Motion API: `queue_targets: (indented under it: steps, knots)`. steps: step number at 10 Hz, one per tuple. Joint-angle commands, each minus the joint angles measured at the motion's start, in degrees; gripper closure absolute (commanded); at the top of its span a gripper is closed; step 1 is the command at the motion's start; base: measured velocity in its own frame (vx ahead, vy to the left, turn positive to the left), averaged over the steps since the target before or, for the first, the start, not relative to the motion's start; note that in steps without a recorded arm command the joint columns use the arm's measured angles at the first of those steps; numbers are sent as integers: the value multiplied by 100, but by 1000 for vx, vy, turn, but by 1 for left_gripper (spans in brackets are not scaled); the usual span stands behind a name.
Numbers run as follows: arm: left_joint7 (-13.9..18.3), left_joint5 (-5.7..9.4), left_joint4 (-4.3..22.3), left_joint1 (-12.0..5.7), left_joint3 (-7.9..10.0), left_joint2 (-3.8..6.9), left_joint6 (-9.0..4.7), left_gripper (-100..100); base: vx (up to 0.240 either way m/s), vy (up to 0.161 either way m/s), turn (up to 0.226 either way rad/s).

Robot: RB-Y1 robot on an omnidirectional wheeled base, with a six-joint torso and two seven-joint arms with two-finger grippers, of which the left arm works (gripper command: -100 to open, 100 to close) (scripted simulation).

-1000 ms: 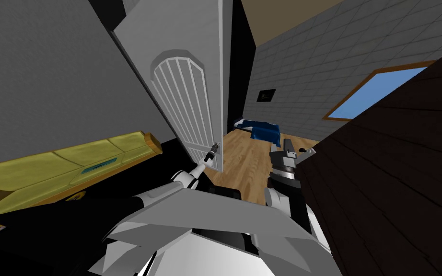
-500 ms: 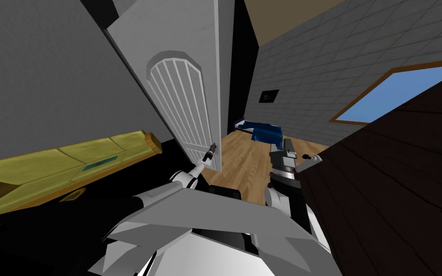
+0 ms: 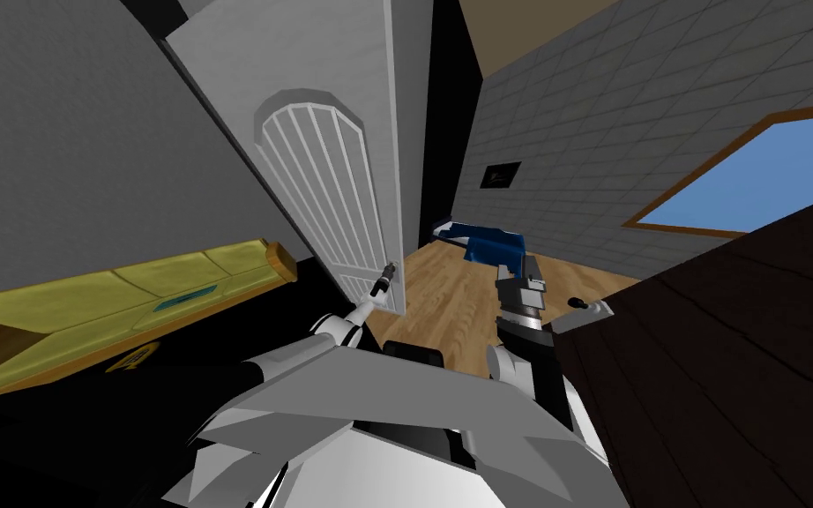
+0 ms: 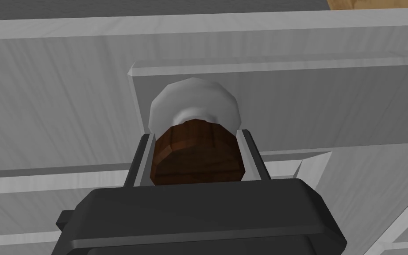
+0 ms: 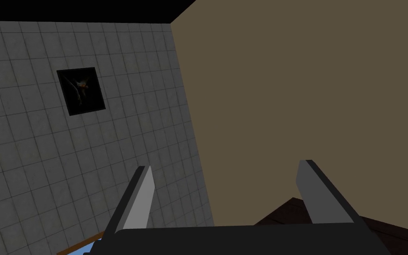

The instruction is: Push the door open

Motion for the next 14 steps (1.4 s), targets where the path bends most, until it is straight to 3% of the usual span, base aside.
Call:
queue_targets:
  steps: [1, 11, 14]
  knots:
    - [-28, 20, -76, 38, 70, 36, 33, 100, 160, -98, 53]
    - [-216, 172, 20, 87, 600, 241, -4, 100, 186, -95, 52]
    - [-298, 239, 62, 108, 833, 331, -21, 100, 167, -119, 72]
